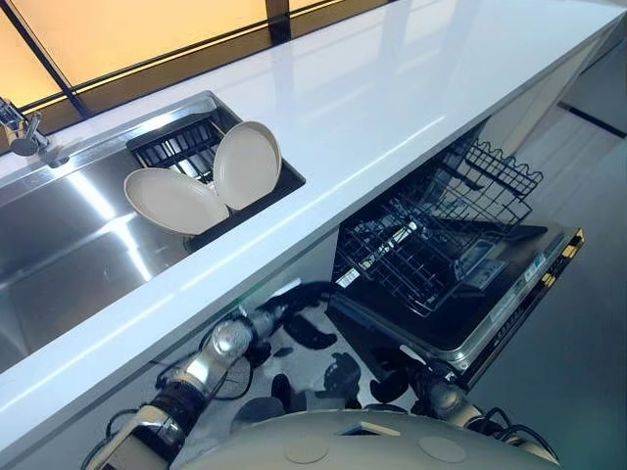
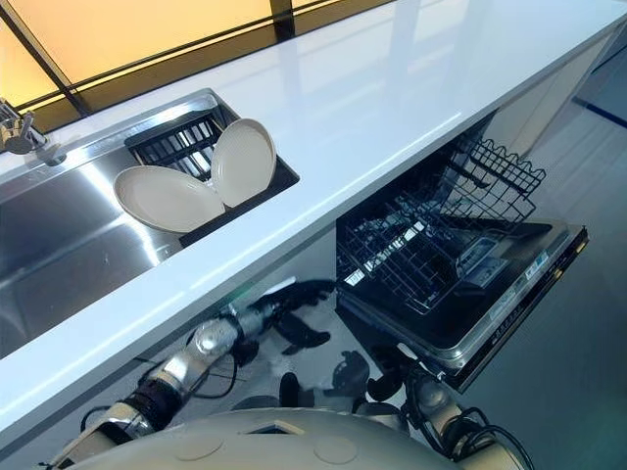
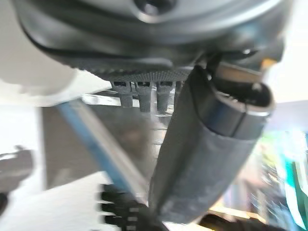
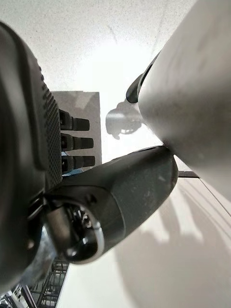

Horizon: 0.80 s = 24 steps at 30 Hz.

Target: Pick up plates and place into dishwasher.

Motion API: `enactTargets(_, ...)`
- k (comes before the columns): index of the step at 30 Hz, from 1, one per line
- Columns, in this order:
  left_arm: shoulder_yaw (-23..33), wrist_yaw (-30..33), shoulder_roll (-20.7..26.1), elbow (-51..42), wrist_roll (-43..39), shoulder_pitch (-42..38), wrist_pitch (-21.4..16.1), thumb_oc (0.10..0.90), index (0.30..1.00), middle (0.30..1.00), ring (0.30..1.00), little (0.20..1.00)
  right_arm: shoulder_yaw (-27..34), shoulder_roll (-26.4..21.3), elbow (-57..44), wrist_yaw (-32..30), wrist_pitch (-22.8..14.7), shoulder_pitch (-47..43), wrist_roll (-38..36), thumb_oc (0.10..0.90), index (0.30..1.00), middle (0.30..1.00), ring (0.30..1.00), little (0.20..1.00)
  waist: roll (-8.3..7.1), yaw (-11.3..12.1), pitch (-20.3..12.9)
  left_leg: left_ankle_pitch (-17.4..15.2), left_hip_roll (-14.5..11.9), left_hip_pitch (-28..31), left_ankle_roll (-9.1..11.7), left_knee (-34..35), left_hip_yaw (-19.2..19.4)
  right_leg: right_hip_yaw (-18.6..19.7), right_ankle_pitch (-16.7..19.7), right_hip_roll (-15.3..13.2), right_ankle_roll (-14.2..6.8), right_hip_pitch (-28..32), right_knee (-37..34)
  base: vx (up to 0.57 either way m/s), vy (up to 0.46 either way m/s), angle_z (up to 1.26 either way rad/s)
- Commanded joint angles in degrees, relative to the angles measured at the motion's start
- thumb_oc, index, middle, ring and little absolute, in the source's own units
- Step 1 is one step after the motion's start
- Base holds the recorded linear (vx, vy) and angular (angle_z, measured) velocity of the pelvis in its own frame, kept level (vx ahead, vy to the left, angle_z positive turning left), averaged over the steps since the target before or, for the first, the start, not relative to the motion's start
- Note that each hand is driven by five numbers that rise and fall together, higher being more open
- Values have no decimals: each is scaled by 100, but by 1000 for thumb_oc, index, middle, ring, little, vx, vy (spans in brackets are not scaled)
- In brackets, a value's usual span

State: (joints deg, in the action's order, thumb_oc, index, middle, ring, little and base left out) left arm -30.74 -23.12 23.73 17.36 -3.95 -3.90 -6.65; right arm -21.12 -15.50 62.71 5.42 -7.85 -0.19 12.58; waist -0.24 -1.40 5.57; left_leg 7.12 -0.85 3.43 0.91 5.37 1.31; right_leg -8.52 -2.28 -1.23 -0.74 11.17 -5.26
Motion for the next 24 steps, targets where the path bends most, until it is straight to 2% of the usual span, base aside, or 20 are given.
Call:
enactTargets(1, 76, -570, 111, -1087, -871, -687, -133, 800, 900, 900, 900, 900, -160, -154, -43, -25, -236, -162, 117, 800, 900, 900, 900, 900, 25, 154, 232, -724, 84, 356, -97, -124, 337, -55, 164, 107, -173, -489, 383, -4, -46, 4)
enactTargets(3, 115, -812, 189, -1736, -1392, -757, 54, 800, 900, 900, 900, 900, -137, -155, 36, -50, -302, -160, 149, 800, 900, 900, 900, 900, 33, 197, 244, -717, 77, 331, -80, -155, 273, -98, 146, 104, -163, -464, 377, 6, -60, 7)
enactTargets(4, 126, -876, 180, -2060, -1807, -808, 283, 800, 900, 900, 900, 900, -154, -146, 83, -73, -329, -164, 157, 800, 900, 900, 900, 900, 31, 215, 250, -717, 75, 308, -69, -186, 227, -122, 138, 103, -154, -450, 370, 8, -50, 9)
enactTargets(5, 129, -883, 176, -2124, -1944, -820, 293, 800, 900, 900, 900, 900, -160, -143, 93, -82, -338, -164, 154, 800, 900, 900, 900, 900, 30, 220, 252, -719, 73, 301, -66, -196, 217, -130, 135, 103, -151, -445, 369, 9, -55, 11)
enactTargets(9, 97, -1053, -142, -2953, -3421, -1010, 893, 800, 900, 900, 900, 900, -294, -81, 152, -156, -316, -181, 196, 800, 900, 900, 900, 900, 9, 287, 272, -712, 45, 199, -28, -323, 66, -198, 113, 111, -106, -426, 386, 20, -73, 17)
enactTargets(11, 17, -916, -489, -3259, -4472, -1124, 1230, 800, 900, 900, 900, 900, -432, -22, 151, -247, -291, -220, 164, 800, 900, 900, 900, 900, -16, 317, 312, -702, 18, 122, 1, -401, -37, -228, 88, 123, -63, -462, 457, 6, -78, 21)
enactTargets(12, 7, -906, -539, -3279, -4562, -1141, 1285, 800, 900, 900, 900, 900, -450, -14, 149, -257, -284, -229, 156, 800, 900, 900, 900, 900, -20, 319, 319, -702, 14, 111, 3, -411, -49, -232, 84, 124, -58, -470, 470, -9, -60, 17)
enactTargets(16, -133, -868, -1078, -3396, -5964, -1237, 1626, 800, 900, 900, 900, 900, -665, 68, 48, -386, -196, -326, 2, 800, 900, 900, 900, 900, -75, 338, 403, -696, -24, 20, 35, -511, -165, -279, 55, 133, 4, -552, 610, -13, -71, 20)
enactTargets(17, -149, -859, -1099, -3397, -6062, -1237, 1664, 800, 900, 900, 900, 900, -677, 70, 44, -395, -194, -332, -3, 800, 900, 900, 900, 900, -78, 337, 408, -696, -25, 12, 37, -518, -171, -281, 54, 134, 7, -557, 614, -33, -65, 21)
enactTargets(19, -251, -914, -1319, -3394, -6851, -1173, 2072, 800, 900, 900, 900, 900, -746, 88, 42, -462, -180, -370, -32, 800, 900, 900, 900, 900, -101, 343, 443, -701, -22, -26, 54, -561, -209, -291, 65, 138, 33, -569, 602, -26, -50, 10)
enactTargets(22, -377, -852, -1504, -3282, -7452, -1056, 2531, 800, 900, 900, 900, 900, -768, 107, 53, -488, -168, -405, -6, 800, 900, 900, 900, 900, -116, 342, 472, -719, -14, -43, 68, -609, -225, -287, 80, 137, 37, -558, 585, -6, -17, 2)
enactTargets(24, -507, -819, -1584, -3101, -7846, -974, 3072, 800, 900, 900, 900, 900, -781, 119, 66, -527, -162, -445, -19, 800, 900, 900, 900, 900, -131, 341, 494, -714, -13, -98, 98, -664, -240, -289, 105, 129, 36, -570, 568, 0, 0, 0)
